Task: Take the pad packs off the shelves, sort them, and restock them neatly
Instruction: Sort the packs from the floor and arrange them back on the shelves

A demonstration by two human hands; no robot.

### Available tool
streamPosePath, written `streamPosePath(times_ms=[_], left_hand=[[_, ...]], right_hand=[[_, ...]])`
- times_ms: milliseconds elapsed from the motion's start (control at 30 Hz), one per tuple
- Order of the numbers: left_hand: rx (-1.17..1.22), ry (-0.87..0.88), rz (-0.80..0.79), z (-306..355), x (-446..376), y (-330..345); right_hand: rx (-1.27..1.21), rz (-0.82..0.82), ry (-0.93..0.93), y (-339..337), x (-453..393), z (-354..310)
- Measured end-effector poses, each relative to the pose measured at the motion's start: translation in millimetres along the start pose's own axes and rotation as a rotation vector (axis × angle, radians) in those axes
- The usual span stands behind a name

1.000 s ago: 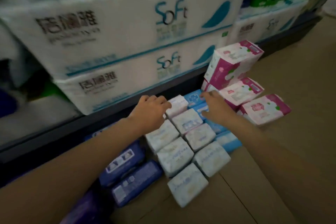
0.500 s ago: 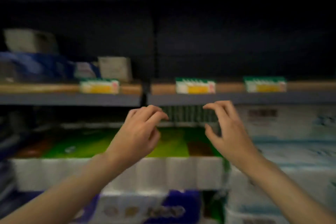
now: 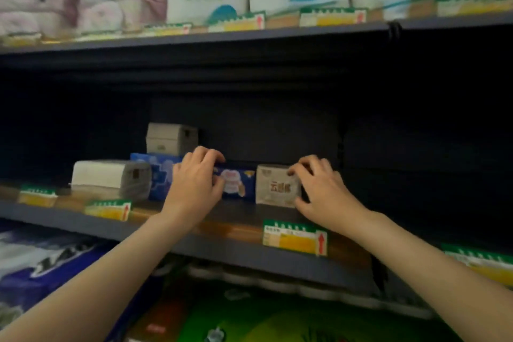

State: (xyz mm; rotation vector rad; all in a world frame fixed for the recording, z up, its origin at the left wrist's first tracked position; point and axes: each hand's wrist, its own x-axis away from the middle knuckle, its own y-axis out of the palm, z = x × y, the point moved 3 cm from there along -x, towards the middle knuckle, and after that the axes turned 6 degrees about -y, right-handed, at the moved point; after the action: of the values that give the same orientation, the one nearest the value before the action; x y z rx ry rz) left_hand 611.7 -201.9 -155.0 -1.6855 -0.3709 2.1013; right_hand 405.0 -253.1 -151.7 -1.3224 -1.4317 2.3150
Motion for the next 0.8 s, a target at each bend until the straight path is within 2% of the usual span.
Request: streamPosePath(times_ms=[100,233,367,500,567,667,800], left_hand=[[-0.148,-0.017,-0.098,-2.8,-25.0,27.2],[-0.223,0.021,-0.122,-5.6,-23.3,57.8],[-0.207,-0.030,-0.152,-14.0,-18.3,71.7],[-0.201,-0.059,-0.168,-14.6,-19.2,71.7],[-0.200,-0.073,-0.171,-14.2,-18.7,70.9],[-0.178,-0.100,-0.176,-15.0,-17.3,69.0],[-0.138,-0.112,-0.156,-14.3,-17.0,61.9]], right_hand=[[0.063,-0.212,0.052,25.6,-42.4,10.0],[0.044,-0.397,0.159,58.2,-81.0,27.0],[0.001,-0.382,0.299,82.0,-105.8,44.3],[0.047,-0.225,0.223,83.4,-119.6,41.6],[0.050,-0.312,0.252,80.4,-125.2,43.6],[0.164,-0.530,0.287,79.6,-133.6,38.3],[0.286,-0.561,0.234,74.0,-141.8,24.5]])
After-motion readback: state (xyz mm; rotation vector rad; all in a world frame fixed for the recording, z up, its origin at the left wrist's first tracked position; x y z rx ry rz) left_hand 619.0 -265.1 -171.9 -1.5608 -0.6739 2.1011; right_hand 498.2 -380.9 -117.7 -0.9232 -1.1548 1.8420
